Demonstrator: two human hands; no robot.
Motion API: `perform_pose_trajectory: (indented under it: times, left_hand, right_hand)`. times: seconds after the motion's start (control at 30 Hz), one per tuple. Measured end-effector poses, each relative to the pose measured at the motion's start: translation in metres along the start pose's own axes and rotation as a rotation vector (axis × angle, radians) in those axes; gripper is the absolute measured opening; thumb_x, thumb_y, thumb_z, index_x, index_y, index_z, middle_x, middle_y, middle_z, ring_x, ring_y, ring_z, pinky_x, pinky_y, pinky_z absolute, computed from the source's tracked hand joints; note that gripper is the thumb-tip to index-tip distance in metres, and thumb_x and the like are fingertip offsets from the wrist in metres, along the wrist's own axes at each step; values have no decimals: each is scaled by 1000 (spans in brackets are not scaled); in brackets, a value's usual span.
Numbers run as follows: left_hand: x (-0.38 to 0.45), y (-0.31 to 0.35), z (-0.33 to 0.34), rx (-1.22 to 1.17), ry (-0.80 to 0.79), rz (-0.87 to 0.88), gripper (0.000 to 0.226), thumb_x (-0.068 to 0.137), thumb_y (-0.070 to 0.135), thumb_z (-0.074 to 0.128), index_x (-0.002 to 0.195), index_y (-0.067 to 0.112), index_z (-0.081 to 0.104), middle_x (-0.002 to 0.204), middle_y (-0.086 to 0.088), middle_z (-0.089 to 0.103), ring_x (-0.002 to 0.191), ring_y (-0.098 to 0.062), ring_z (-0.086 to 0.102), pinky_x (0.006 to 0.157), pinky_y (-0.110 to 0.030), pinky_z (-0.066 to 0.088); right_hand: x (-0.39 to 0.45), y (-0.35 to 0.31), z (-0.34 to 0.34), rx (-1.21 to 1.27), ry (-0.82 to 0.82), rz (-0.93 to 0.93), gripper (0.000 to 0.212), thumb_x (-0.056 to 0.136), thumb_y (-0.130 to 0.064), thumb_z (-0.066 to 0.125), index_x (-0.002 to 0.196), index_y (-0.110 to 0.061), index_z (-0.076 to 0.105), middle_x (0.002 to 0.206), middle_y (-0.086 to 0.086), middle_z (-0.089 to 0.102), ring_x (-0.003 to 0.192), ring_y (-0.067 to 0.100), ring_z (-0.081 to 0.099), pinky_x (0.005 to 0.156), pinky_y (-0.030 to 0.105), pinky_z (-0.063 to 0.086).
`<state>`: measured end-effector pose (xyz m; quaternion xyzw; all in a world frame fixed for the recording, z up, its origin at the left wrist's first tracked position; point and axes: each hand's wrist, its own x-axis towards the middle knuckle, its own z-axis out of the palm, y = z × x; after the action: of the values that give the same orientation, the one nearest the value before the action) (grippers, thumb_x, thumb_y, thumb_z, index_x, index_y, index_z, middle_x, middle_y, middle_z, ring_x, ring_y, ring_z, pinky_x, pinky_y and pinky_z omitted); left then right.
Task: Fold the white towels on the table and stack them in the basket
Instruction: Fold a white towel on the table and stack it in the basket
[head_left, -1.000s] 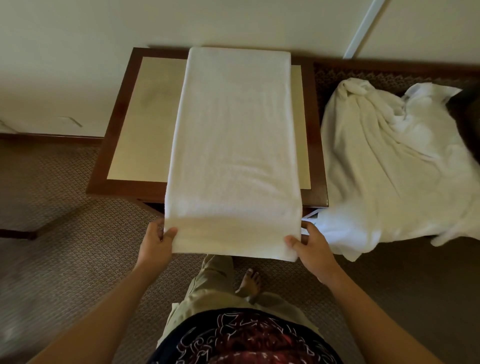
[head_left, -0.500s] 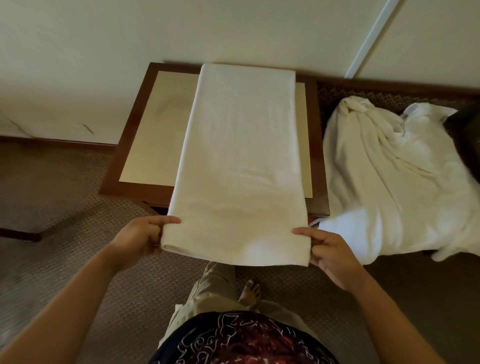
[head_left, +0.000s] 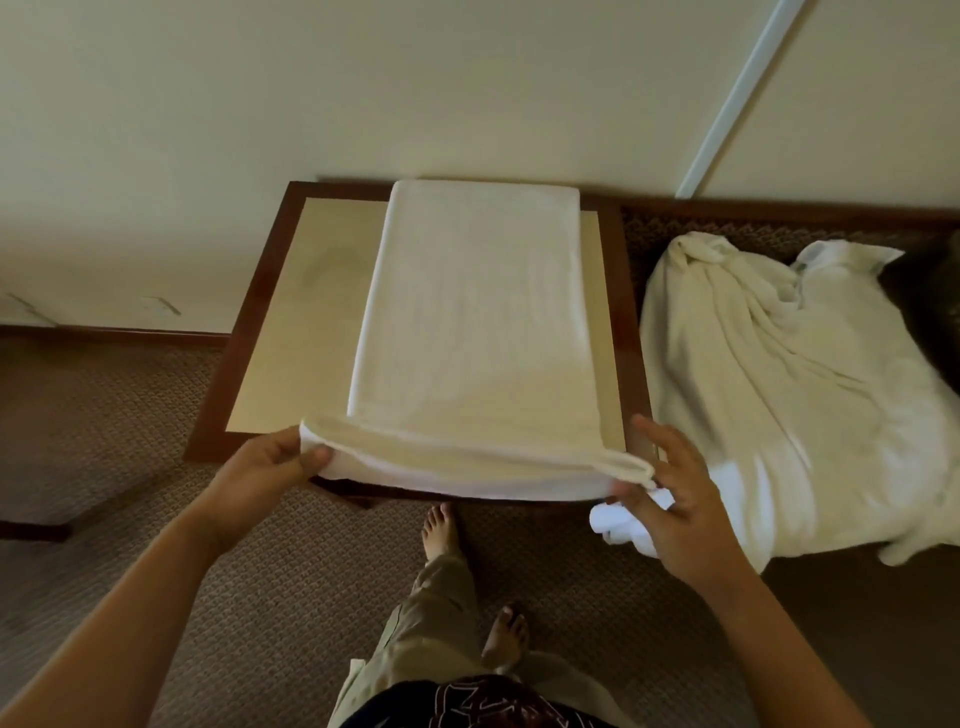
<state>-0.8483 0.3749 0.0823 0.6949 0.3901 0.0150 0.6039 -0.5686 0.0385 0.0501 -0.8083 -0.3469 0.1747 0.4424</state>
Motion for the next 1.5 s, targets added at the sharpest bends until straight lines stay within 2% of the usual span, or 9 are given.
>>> perform_pose_trajectory:
  times: [0.07, 0.13, 0.2, 0.33, 0.47, 0.83, 1.13, 1.3, 1.5]
  left_hand:
    - [19, 13, 1, -67, 46, 4, 72, 71, 77, 71, 116, 20, 71, 105, 1, 78, 100, -20, 74, 84, -33, 57]
    - [49, 26, 0, -103, 132, 2, 39, 95, 53, 59, 114, 20, 71, 105, -4, 76, 104, -33, 71, 85, -45, 61]
    - [86, 38, 0, -75, 255, 28, 32, 101, 51, 55, 108, 24, 71, 106, -6, 74, 104, -36, 69, 87, -55, 60]
    - [162, 59, 7, -31, 455, 47, 27, 105, 42, 50, 104, 21, 67, 97, -2, 68, 93, -30, 65, 75, -40, 55]
    - [200, 45, 18, 266, 389, -115, 34, 104, 46, 49, 109, 16, 64, 97, -5, 68, 88, -29, 64, 78, -41, 51]
    - [236, 51, 22, 419, 451, -89, 32, 102, 46, 53, 103, 13, 56, 93, -3, 61, 90, -31, 58, 73, -37, 41]
    - [278, 64, 9, 358, 493, 14, 32, 105, 39, 51, 115, 11, 60, 98, -4, 62, 93, -30, 56, 78, -35, 40]
    - [240, 54, 14, 353, 488, -40, 41, 107, 42, 45, 138, 16, 49, 100, 0, 60, 93, -24, 55, 82, -36, 42]
    - [173, 14, 37, 396, 434, 13, 31, 108, 38, 38, 136, 23, 40, 93, -4, 63, 75, -21, 62, 55, -29, 43]
  right_hand:
    - [27, -20, -3, 57, -39, 34, 10, 100, -41, 62, 103, -45, 70, 107, -9, 71, 118, 8, 60, 88, 12, 47]
    - [60, -31, -3, 118, -1, 94, 13, 100, -35, 60, 91, -36, 68, 80, 1, 66, 79, 16, 63, 67, 27, 49]
    - [98, -37, 2, 140, 110, 117, 17, 102, -34, 61, 86, -27, 65, 77, 2, 64, 71, 17, 61, 63, 32, 47]
    - [187, -23, 26, 137, 215, 233, 29, 104, -43, 54, 96, -16, 63, 87, 1, 64, 78, 16, 61, 70, 35, 49]
    - [216, 8, 52, 94, 77, 487, 38, 97, -48, 63, 121, -19, 58, 105, -7, 64, 95, 13, 64, 72, 29, 48]
    - [249, 18, 51, -9, 78, 501, 39, 92, -47, 70, 80, -11, 64, 71, 5, 64, 65, 22, 63, 57, 33, 42]
    - [292, 23, 62, -124, 149, 473, 34, 96, -49, 60, 96, -15, 62, 89, 0, 65, 86, 25, 63, 71, 33, 44]
    - [248, 14, 64, -299, 110, 607, 59, 96, -68, 44, 129, -18, 45, 112, 0, 60, 96, 27, 63, 82, 42, 55]
    - [167, 14, 81, -418, 209, 506, 47, 102, -55, 44, 132, -20, 40, 99, 9, 70, 85, 34, 70, 69, 40, 57]
